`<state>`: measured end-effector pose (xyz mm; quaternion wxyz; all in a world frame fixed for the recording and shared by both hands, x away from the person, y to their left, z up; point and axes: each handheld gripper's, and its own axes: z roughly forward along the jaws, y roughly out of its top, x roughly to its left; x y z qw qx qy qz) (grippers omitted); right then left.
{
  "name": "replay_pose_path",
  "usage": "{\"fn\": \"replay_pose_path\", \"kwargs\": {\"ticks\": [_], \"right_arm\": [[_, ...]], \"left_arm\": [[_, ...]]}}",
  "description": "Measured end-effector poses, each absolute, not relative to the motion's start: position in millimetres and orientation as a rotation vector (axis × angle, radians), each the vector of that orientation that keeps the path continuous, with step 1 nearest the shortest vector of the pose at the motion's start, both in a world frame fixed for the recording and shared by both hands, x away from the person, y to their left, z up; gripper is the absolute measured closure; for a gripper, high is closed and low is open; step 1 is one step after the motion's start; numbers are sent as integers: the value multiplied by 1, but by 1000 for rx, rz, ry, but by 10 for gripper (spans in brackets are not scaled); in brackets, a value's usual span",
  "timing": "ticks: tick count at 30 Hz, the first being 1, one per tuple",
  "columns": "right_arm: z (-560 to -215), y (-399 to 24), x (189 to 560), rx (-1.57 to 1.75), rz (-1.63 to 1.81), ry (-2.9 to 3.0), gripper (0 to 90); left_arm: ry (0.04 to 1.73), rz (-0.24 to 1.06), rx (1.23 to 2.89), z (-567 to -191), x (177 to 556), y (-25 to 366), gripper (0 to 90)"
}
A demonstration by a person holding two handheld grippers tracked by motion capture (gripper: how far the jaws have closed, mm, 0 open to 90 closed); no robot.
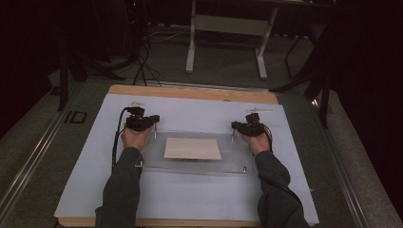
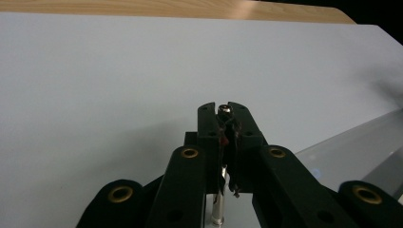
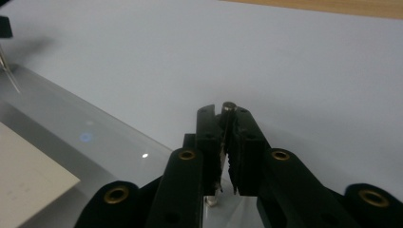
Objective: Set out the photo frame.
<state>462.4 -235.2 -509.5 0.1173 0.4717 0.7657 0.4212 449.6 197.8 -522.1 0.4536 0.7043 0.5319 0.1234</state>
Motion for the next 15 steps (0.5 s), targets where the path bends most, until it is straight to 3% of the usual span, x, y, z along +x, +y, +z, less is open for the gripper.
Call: {"fn": "replay_pose_path", "kwargs": {"ticks": [2, 15], "right_arm": [[-509, -235, 459, 1360, 1227, 2238, 748], [-507, -249, 430, 1268, 1235, 2191, 610]], "left_arm": [[1318, 305, 1736, -522, 450, 197, 854], [1323, 292, 1730, -523, 451, 198, 854]]}}
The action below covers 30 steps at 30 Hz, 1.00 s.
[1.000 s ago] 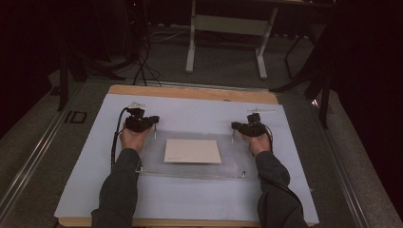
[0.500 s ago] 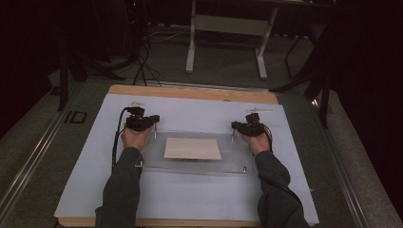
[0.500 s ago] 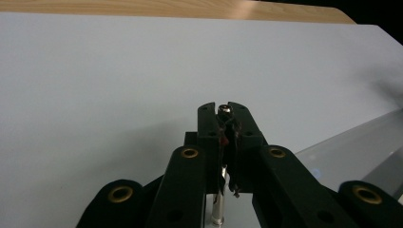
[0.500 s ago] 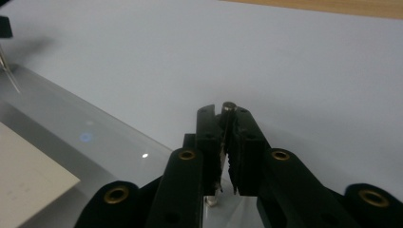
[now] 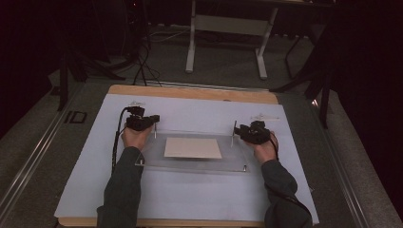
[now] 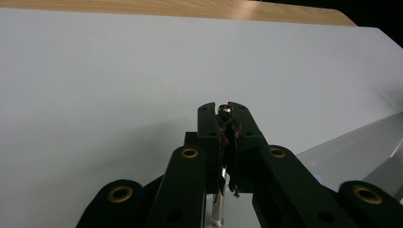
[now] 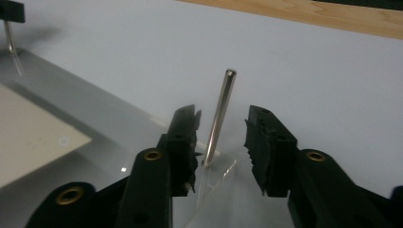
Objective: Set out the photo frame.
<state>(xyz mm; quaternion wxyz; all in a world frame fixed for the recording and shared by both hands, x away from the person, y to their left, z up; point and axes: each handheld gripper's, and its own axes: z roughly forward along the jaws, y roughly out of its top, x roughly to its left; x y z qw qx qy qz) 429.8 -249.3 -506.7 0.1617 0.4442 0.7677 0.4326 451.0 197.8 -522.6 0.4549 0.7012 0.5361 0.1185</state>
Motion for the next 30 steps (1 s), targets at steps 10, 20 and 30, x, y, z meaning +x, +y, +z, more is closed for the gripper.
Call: {"fn": "replay_pose_path", "kwargs": {"ticks": [10, 20, 30], "right_arm": [[-509, -258, 408, 1170, 1228, 2209, 559], [-510, -269, 387, 1123, 1192, 2174, 512], [-520, -281, 371, 1101, 1129, 2210, 507]], "left_arm": [[1331, 286, 1737, -522, 452, 198, 853], [1339, 282, 1735, -521, 453, 197, 853], [1346, 269, 1743, -521, 455, 197, 852]]}}
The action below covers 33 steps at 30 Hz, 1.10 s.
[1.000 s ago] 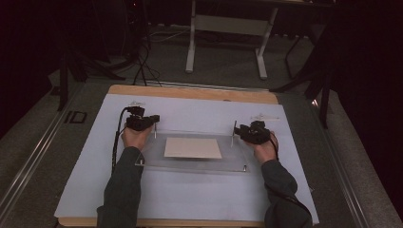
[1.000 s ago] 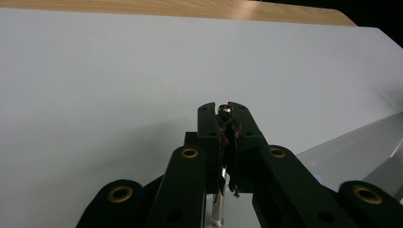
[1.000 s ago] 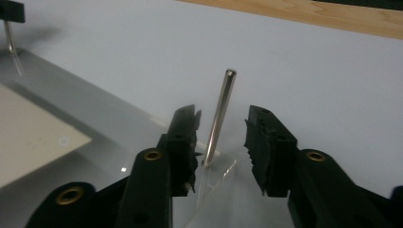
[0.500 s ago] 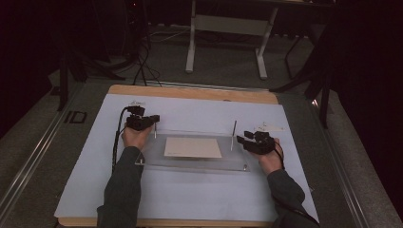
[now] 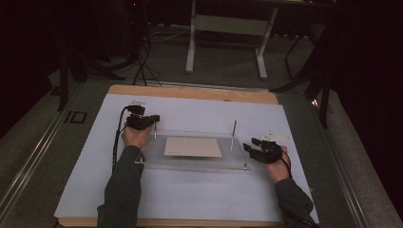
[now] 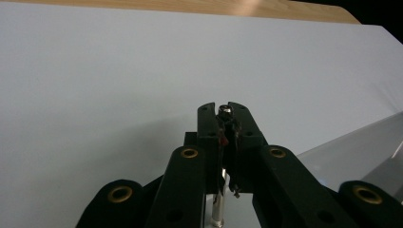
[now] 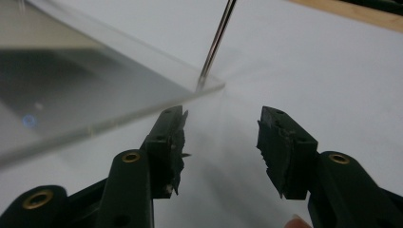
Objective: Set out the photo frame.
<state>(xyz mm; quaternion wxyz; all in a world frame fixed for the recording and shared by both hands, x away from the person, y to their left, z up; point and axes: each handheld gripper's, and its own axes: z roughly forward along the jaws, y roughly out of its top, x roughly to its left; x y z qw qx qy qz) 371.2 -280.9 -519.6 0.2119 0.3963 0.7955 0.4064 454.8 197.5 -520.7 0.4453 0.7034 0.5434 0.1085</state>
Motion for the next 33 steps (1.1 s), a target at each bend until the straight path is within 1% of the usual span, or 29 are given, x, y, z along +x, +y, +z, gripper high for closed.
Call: {"fn": "replay_pose_path", "kwargs": {"ticks": [7, 16, 20, 25, 29, 33], "right_arm": [[-525, -277, 363, 988, 1111, 2269, 522], [-518, -262, 357, 823, 1150, 2276, 523], [-516, -260, 358, 784, 1217, 2287, 508], [-513, -258, 355, 707, 1242, 2262, 468], [-512, -255, 353, 650, 1278, 2252, 461], [-512, -253, 353, 634, 1293, 2257, 488]], "left_arm": [[1352, 265, 1746, -520, 456, 197, 852], [1361, 255, 1749, -520, 457, 197, 852], [1371, 246, 1755, -519, 459, 197, 852], [1374, 237, 1752, -519, 460, 198, 851], [1377, 232, 1754, -519, 460, 198, 851], [1376, 225, 1753, -519, 461, 198, 851]]}}
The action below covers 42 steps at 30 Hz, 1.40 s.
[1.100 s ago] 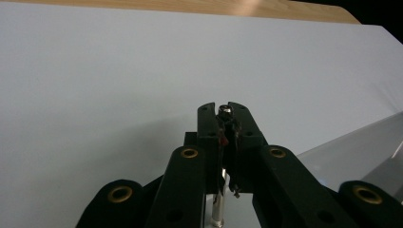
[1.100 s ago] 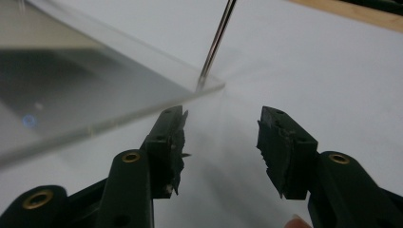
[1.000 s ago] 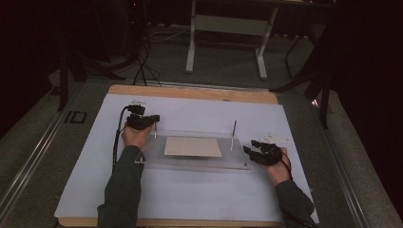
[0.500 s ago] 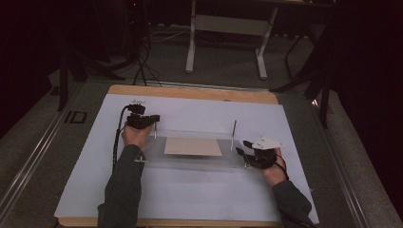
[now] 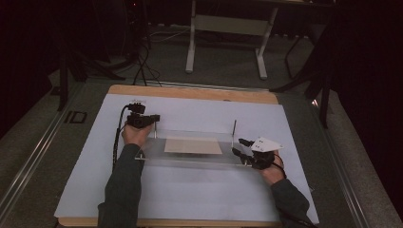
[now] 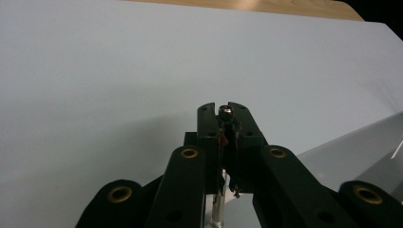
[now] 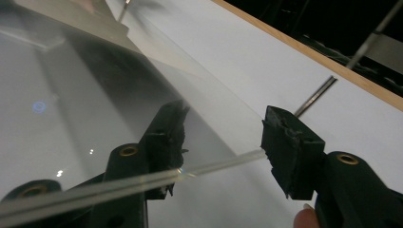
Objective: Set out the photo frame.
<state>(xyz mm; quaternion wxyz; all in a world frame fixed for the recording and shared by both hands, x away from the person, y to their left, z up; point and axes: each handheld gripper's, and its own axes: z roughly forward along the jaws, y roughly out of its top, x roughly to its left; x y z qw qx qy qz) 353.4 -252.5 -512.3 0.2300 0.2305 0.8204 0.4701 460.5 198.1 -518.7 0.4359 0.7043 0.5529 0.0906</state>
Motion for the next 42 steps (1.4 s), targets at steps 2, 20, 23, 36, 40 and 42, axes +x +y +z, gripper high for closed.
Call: {"fn": "replay_pose_path", "kwargs": {"ticks": [2, 20, 23, 36, 40, 42], "right_arm": [[-512, -252, 353, 622, 1309, 2254, 491], [-513, -250, 353, 625, 1324, 2262, 494], [-512, -250, 354, 629, 1325, 2263, 494], [-511, -250, 355, 641, 1330, 2267, 493], [-511, -250, 355, 648, 1329, 2269, 493], [-510, -250, 355, 648, 1327, 2272, 493]], "left_arm": [[1376, 222, 1752, -519, 461, 198, 850], [1318, 244, 1798, -523, 453, 199, 740], [1318, 253, 1772, -525, 449, 203, 710], [1197, 359, 1747, -503, 417, 211, 630], [1177, 368, 1738, -502, 406, 216, 631], [1170, 377, 1737, -501, 402, 218, 630]]}}
